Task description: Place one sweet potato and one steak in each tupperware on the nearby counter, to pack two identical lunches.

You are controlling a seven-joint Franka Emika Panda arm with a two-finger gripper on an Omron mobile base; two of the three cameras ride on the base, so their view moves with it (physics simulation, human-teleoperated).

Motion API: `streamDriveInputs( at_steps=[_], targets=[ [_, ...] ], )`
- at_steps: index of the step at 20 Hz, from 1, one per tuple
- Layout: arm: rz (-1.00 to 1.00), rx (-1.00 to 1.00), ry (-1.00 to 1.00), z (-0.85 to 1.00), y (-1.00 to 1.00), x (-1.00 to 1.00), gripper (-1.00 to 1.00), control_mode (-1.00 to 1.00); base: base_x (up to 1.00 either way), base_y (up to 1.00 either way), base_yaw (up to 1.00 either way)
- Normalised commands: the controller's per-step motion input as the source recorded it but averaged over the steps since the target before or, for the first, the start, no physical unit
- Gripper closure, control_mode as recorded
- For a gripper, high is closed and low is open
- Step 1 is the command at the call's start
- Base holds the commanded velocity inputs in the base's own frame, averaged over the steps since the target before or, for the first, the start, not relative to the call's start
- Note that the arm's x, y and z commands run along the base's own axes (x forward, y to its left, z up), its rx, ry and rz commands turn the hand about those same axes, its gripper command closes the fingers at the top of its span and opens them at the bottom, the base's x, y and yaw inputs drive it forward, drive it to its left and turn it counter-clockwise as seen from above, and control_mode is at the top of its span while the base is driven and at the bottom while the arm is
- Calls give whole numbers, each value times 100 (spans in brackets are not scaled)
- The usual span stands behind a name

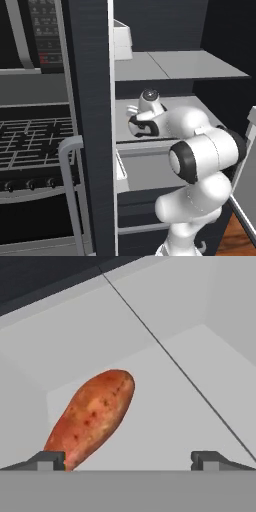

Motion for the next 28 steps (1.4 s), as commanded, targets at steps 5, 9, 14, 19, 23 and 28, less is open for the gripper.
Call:
streamDriveInputs(
  at_steps=[5, 9, 14, 19, 23, 28],
  targets=[
    [-1, 0, 0, -19, 6, 39, -100, -100, 0, 0, 0],
    [-2, 0, 0, -13, 8, 38, -100, -100, 0, 0, 0],
    [-2, 0, 0, -7, 11, 34, -100, -100, 0, 0, 0],
    [-3, 0, 2, -9, 10, 29, -100, -100, 0, 0, 0],
    [-4, 0, 6, -30, 1, 11, -100, -100, 0, 0, 0],
    [-5, 0, 8, -44, 0, 1, -100, -100, 0, 0, 0]
  ],
)
